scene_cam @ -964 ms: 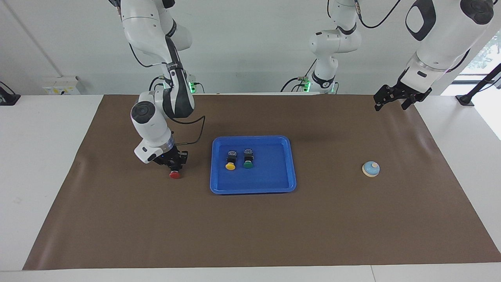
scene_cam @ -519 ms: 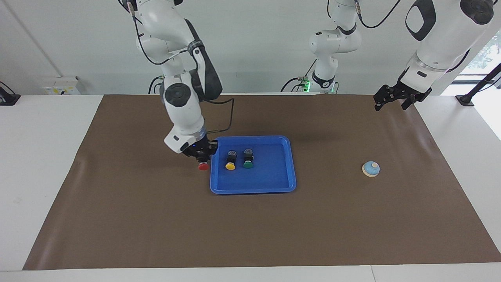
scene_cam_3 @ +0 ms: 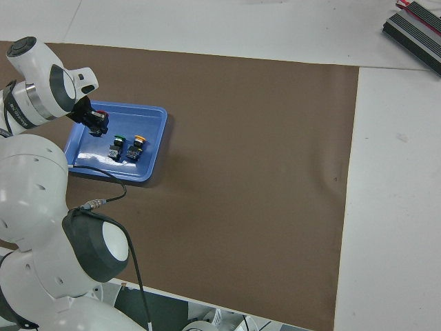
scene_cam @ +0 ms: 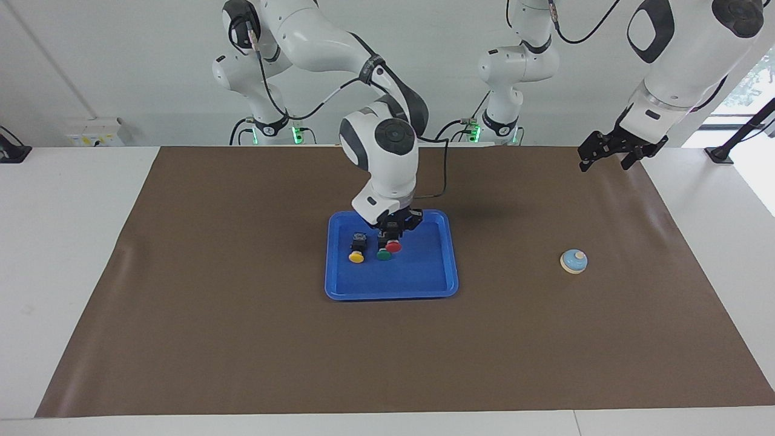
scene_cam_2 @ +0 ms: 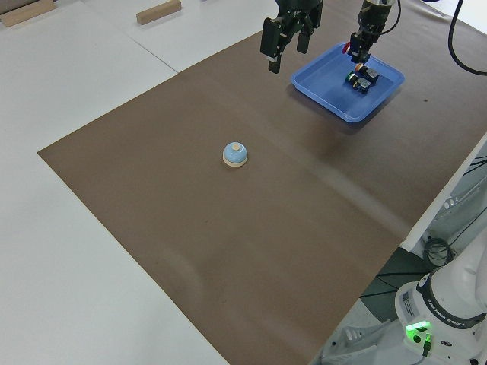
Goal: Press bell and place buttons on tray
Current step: 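Place the red button in the tray beside the green one, then withdraw the right gripper while the left gripper reaches the bell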
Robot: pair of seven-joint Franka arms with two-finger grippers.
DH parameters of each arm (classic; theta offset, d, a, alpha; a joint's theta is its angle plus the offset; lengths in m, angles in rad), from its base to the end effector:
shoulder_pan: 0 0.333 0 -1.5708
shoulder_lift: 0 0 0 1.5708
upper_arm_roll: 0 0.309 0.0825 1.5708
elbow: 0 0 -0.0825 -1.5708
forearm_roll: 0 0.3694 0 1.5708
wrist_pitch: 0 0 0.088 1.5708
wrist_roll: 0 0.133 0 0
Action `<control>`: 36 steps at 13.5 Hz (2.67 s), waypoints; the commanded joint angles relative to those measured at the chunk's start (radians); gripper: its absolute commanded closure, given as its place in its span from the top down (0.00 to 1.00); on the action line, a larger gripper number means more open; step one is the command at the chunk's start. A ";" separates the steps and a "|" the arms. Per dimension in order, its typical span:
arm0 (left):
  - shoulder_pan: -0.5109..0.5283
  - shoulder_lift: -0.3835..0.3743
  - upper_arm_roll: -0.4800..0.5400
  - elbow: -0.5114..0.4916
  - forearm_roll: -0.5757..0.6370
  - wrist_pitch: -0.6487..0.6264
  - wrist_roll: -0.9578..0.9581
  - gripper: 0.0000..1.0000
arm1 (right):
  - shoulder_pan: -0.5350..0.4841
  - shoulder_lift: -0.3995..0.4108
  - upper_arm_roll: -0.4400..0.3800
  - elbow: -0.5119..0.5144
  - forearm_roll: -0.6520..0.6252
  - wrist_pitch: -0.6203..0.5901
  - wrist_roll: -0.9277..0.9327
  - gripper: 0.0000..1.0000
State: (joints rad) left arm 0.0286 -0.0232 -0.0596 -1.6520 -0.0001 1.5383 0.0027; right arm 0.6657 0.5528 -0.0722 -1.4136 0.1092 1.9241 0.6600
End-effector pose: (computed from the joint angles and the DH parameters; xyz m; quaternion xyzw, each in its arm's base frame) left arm 0.5242 -0.0166 0.5643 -0.9988 0.0168 0.0452 0.0013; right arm 0.5596 0.3997 0.3507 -0.9981 0.0482 0.0351 0.0138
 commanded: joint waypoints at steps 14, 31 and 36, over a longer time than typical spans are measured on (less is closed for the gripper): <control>-0.009 -0.006 0.009 0.006 -0.008 -0.004 -0.003 1.00 | 0.042 0.000 -0.024 -0.027 -0.003 0.033 0.070 1.00; 0.004 -0.070 0.015 -0.156 -0.008 0.150 -0.084 0.01 | -0.484 -0.585 -0.067 -0.257 -0.128 -0.298 -0.658 1.00; 0.047 0.032 0.015 -0.336 -0.008 0.478 -0.014 0.00 | -0.561 -0.584 -0.067 -0.257 -0.125 -0.310 -0.663 1.00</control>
State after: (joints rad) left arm 0.0635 -0.0391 -0.0456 -1.9358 -0.0001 1.9130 -0.0484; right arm 0.1370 -0.0105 -0.1546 -1.6431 -0.0043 1.6104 0.0187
